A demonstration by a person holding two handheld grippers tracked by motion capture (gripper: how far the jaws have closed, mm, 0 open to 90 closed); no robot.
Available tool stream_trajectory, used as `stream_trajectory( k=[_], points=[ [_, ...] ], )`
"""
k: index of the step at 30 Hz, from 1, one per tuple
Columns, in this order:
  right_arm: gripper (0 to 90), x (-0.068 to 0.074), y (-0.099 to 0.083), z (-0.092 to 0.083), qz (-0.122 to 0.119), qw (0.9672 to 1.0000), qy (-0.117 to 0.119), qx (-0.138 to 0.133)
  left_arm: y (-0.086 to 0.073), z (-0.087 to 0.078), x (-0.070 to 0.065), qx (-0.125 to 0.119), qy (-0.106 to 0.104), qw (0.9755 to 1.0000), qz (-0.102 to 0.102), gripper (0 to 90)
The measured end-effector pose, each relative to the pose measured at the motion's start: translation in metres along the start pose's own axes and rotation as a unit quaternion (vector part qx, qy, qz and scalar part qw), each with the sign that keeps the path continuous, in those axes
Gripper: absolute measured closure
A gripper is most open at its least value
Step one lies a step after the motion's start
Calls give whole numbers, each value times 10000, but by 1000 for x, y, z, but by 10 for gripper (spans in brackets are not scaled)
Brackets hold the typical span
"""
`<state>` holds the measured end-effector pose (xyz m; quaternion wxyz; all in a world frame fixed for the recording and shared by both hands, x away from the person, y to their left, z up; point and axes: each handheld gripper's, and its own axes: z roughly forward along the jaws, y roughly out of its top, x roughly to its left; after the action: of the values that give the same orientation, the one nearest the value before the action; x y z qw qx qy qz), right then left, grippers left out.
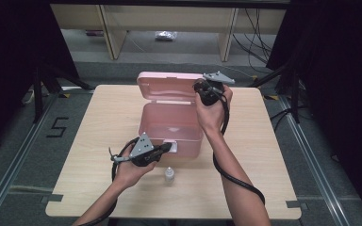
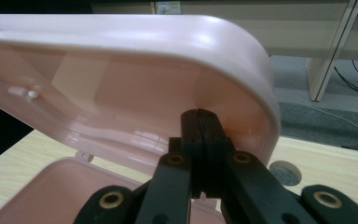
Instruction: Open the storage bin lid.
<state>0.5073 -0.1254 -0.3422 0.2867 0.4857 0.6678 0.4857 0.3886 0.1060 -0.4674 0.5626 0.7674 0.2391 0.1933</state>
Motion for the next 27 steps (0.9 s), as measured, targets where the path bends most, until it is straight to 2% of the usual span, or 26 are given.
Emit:
stream_trajectory(
  k=[5, 7, 8, 19, 21, 24, 27],
  points=[
    [900, 1, 0, 1, 88, 10000, -5, 38, 0, 0, 0, -1, 2, 10000, 2, 894],
    [900, 0, 0, 3, -13, 10000, -28, 23, 0, 0, 0, -1, 2, 10000, 2, 894],
    [900, 1, -1, 3, 75, 10000, -53, 40, 0, 0, 0, -2, 1, 10000, 0, 894],
    [900, -2, -5, 11, -46, 9999, -79, 124, 0, 0, 0, -1, 4, 10000, -17, 894],
    [900, -1, -6, 11, 44, 9998, -73, 159, 0, 0, 0, -1, 7, 10000, -15, 894],
    [900, -2, -7, 13, -32, 9998, -77, 174, 0, 0, 0, 2, 2, 10000, -2, 894],
    [900, -2, -7, 14, -2, 9998, -80, 179, 0, 0, 0, 9, 1, 10000, 1, 894]
  ],
)
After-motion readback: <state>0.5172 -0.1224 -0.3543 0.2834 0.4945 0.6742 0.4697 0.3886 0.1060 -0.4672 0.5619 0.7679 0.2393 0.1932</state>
